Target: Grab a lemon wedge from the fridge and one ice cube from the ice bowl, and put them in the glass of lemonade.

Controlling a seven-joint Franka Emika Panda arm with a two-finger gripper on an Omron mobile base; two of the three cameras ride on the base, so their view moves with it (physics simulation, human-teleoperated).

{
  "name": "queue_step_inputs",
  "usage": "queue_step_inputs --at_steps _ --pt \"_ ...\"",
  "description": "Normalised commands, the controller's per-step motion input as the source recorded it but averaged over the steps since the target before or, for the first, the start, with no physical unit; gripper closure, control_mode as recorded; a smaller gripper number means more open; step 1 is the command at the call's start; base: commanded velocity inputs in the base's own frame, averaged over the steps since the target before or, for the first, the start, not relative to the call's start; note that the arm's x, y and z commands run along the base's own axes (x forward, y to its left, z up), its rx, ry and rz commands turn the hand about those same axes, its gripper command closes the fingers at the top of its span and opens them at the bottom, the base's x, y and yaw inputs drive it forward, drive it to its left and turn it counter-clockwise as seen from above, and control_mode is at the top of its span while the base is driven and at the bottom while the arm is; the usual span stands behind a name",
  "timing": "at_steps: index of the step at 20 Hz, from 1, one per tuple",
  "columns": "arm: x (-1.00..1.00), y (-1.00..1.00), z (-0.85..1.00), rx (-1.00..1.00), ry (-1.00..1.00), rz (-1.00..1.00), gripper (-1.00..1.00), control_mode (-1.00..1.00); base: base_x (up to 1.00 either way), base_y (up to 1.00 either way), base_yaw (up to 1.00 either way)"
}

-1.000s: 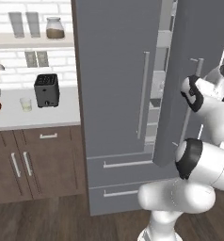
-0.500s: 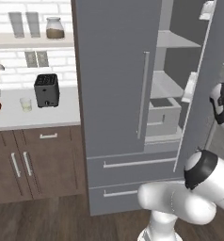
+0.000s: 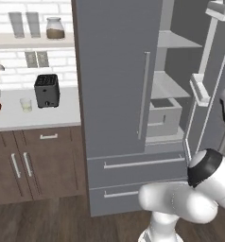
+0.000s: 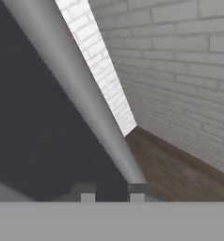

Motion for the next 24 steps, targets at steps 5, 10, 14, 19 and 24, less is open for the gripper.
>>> queue_step_inputs --at_steps 5,10,14,19,24 --pt "-0.57 0.25 0.73 -0.14 -0.08 0.00 -1.00 -1.00 0.00 0.00 0.00" --pt "-0.53 0.74 0.77 -0.13 -0.09 0.00 -1.00 -1.00 0.00 0.00 0.00" --pt "-0.05 1.00 0.60 -0.22 0.11 0.00 -1.00 -1.00 0.00 0.00 0.00" --pt "0.44 1.00 0.41 -0.34 0.47 0.00 -1.00 -1.00 0.00 0.00 0.00" --pt "0.94 0.64 0.15 -0.49 0.65 0.00 -1.00 -1.00 0.00 0.00 0.00"
